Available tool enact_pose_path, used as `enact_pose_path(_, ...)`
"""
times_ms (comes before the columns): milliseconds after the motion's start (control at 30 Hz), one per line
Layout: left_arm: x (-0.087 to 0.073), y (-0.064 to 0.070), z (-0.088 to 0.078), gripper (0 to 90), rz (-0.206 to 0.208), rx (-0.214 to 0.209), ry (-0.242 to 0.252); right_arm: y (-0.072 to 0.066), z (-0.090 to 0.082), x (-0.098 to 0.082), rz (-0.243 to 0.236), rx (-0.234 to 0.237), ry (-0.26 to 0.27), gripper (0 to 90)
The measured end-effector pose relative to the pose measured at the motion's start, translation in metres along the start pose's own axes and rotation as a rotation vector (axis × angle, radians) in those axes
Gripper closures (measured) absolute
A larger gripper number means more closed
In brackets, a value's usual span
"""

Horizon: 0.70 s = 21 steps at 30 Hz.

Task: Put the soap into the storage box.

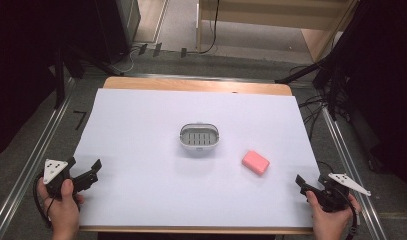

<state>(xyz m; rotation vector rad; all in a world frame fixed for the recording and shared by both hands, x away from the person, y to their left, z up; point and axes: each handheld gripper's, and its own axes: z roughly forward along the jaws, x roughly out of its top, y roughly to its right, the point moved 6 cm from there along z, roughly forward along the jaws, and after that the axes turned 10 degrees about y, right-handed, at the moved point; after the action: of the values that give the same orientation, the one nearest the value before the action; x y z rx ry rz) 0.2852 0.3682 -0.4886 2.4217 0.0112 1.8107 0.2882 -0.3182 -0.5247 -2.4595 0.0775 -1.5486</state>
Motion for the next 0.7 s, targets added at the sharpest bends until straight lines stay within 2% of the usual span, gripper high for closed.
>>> enact_pose_path(100, 0.000, 0.000, 0.000, 11.6, 0.004, -0.001, -0.003, -0.001, 0.000, 0.000, -0.009, 0.008, 0.000, 15.9)
enact_pose_path(133, 0.000, 0.000, 0.000, 11.6, 0.006, -0.001, -0.001, -0.002, -0.001, 0.000, -0.005, 0.013, -0.001, 19.6)
enact_pose_path(233, 0.000, 0.001, 0.001, 12.0, 0.012, 0.001, -0.009, -0.006, -0.002, 0.001, -0.042, 0.033, 0.021, 28.8)
enact_pose_path(267, -0.001, 0.001, 0.001, 12.3, 0.013, 0.003, -0.014, -0.009, -0.003, 0.003, -0.059, 0.060, 0.035, 36.1)
enact_pose_path(300, -0.001, 0.002, 0.001, 12.4, 0.020, 0.002, -0.015, -0.011, -0.002, 0.004, -0.070, 0.092, 0.048, 39.4)
enact_pose_path(333, -0.001, 0.002, 0.001, 12.5, 0.020, 0.003, -0.014, -0.014, -0.001, 0.006, -0.088, 0.134, 0.060, 39.5)
enact_pose_path(367, -0.001, 0.002, 0.001, 12.6, 0.020, 0.003, -0.014, -0.014, -0.001, 0.006, -0.088, 0.134, 0.060, 39.5)
enact_pose_path(400, -0.001, 0.002, 0.001, 12.6, 0.021, 0.004, -0.016, -0.018, 0.002, 0.009, -0.121, 0.166, 0.038, 40.5)
enact_pose_path(433, -0.001, 0.002, 0.001, 12.6, 0.021, 0.004, -0.016, -0.018, 0.002, 0.009, -0.121, 0.166, 0.038, 40.5)
enact_pose_path(467, -0.001, 0.001, 0.001, 12.6, 0.019, 0.005, -0.016, -0.020, 0.003, 0.011, -0.148, 0.182, 0.019, 40.9)
enact_pose_path(500, -0.001, 0.001, 0.001, 12.8, 0.018, 0.006, -0.013, -0.025, 0.004, 0.014, -0.207, 0.201, -0.033, 42.8)
enact_pose_path(533, -0.001, 0.001, 0.001, 12.8, 0.018, 0.005, -0.007, -0.028, 0.004, 0.015, -0.207, 0.218, -0.069, 44.6)
enact_pose_path(567, -0.001, 0.001, 0.001, 12.8, 0.018, 0.005, -0.007, -0.028, 0.004, 0.015, -0.207, 0.218, -0.069, 44.6)
enact_pose_path(600, -0.001, 0.001, 0.001, 12.8, 0.017, 0.005, -0.007, -0.034, 0.003, 0.019, -0.240, 0.234, -0.095, 40.4)
enact_pose_path(633, -0.001, 0.001, 0.001, 12.8, 0.016, 0.006, -0.007, -0.034, 0.003, 0.019, -0.240, 0.234, -0.095, 40.4)
enact_pose_path(667, -0.001, 0.001, 0.001, 12.8, 0.016, 0.006, -0.008, -0.038, 0.002, 0.021, -0.274, 0.260, -0.112, 36.6)
enact_pose_path(700, -0.001, 0.001, 0.001, 12.8, 0.016, 0.006, -0.007, -0.038, 0.002, 0.021, -0.274, 0.260, -0.112, 36.6)
